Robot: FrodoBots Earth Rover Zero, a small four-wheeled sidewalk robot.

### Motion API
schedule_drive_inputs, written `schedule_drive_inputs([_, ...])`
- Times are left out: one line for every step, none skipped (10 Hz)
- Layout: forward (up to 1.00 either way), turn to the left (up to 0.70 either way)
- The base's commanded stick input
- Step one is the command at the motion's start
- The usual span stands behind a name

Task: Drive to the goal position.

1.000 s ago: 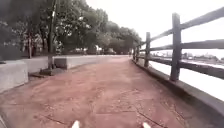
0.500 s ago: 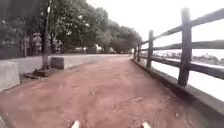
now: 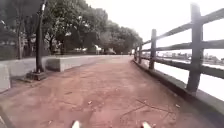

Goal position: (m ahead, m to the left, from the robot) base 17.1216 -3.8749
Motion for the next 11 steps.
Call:
schedule_drive_inputs([0.50, 0.00])
schedule_drive_inputs([0.50, 0.00])
schedule_drive_inputs([0.50, 0.00])
schedule_drive_inputs([0.50, 0.00])
schedule_drive_inputs([0.50, 0.00])
schedule_drive_inputs([0.50, 0.00])
schedule_drive_inputs([0.50, 0.00])
schedule_drive_inputs([0.50, 0.00])
schedule_drive_inputs([0.50, 0.00])
schedule_drive_inputs([0.50, 0.00])
schedule_drive_inputs([0.50, 0.00])
